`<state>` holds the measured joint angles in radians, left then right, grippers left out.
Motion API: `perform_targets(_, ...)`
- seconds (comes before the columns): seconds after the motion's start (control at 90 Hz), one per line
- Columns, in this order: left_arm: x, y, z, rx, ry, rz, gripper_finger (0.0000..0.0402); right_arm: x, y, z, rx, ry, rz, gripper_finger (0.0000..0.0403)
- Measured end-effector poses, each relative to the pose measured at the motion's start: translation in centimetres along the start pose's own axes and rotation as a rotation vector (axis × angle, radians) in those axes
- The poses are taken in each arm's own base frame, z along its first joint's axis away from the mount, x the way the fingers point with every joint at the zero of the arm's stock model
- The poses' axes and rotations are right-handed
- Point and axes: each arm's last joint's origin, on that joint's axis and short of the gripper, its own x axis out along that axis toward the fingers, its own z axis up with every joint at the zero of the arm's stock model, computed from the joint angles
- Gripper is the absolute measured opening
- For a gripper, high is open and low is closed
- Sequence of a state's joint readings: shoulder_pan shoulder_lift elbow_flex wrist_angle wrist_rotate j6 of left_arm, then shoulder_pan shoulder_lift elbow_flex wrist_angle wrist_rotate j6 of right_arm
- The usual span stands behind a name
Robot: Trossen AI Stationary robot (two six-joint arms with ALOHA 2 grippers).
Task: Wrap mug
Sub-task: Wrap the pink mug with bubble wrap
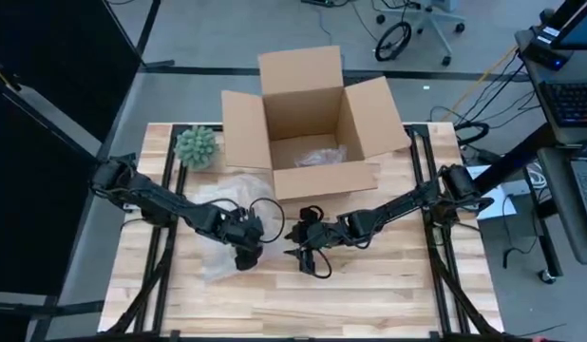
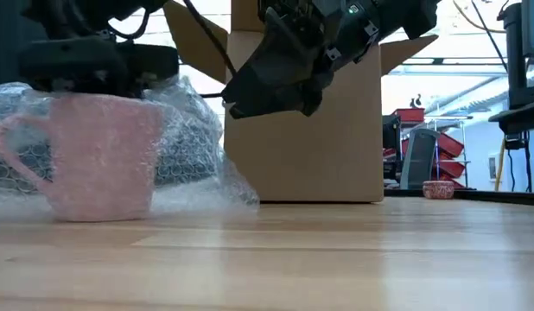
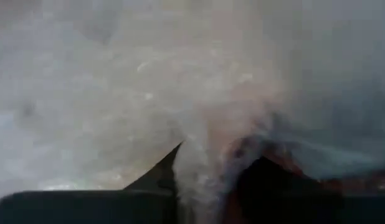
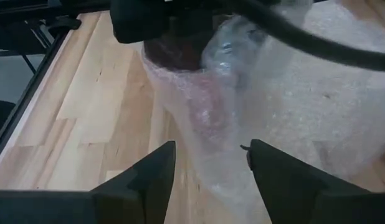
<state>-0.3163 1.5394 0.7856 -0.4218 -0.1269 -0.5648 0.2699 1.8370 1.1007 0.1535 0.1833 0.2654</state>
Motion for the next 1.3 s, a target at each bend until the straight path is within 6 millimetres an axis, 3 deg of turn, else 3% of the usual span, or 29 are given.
perform_targets(0.089, 0.0, -0.2, -0.1, 0.033, 0.005, -0.015, 0.0026, 0.0, 0.0, 0.0, 0.038, 0.004, -0.001, 0.0192)
perform_targets(0.344, -0.2, -2.3, -0.3, 0.207, -0.069, -0.125, 0.0019, -0.1, 0.0, -1.0, 0.091, 0.11, 0.029, 0.0192)
perform_targets(0.611, -0.6, -4.3, -1.6, 0.304, -0.082, -0.177, 0.0018, -1.5, -0.6, -1.5, 0.257, 0.24, -0.069, 0.0192)
perform_targets(0.889, -1.1, -6.2, -2.9, 0.375, -0.096, -0.231, 0.0018, -0.9, 1.6, -3.8, 0.442, 0.255, -0.188, 0.0192)
perform_targets(1.011, -1.4, -7.0, -3.8, 0.412, -0.073, -0.271, 0.0018, -0.9, 2.1, -3.7, 0.453, 0.178, -0.223, 0.0192)
perform_targets(1.133, -1.6, -7.6, -4.4, 0.447, -0.07, -0.282, 0.0018, -0.7, 2.3, -2.6, 0.342, 0.056, -0.234, 0.0192)
perform_targets(1.3, -1.7, -7.8, -4.6, 0.456, -0.069, -0.285, 0.0018, 1.1, -0.2, -2.6, 0.351, 0.035, -0.273, 0.0192)
